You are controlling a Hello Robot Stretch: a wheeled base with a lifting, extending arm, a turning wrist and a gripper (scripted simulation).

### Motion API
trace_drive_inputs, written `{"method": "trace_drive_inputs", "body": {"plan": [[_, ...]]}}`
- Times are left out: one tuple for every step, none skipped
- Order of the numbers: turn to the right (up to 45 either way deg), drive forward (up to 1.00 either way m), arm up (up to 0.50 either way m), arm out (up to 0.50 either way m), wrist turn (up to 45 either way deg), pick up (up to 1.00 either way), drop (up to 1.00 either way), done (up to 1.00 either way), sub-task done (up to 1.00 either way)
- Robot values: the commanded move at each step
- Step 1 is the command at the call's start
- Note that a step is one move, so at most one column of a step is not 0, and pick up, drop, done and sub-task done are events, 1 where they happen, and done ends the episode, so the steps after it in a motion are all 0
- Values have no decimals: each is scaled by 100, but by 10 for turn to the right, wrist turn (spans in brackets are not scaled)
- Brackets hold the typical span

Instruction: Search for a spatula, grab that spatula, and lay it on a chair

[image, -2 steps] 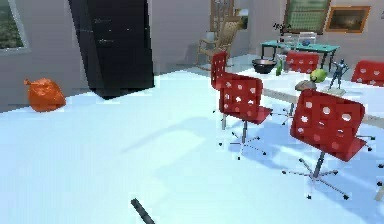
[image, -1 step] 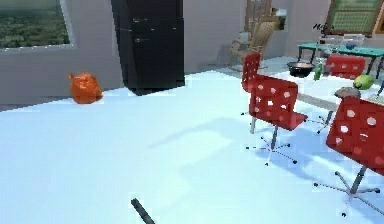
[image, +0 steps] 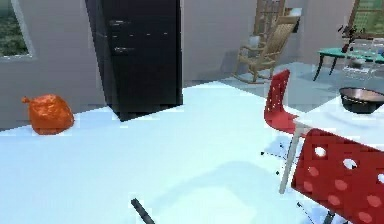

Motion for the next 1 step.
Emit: {"method": "trace_drive_inputs", "body": {"plan": [[-30, 0, 0, 0, 0, 0, 0, 0, 0]]}}
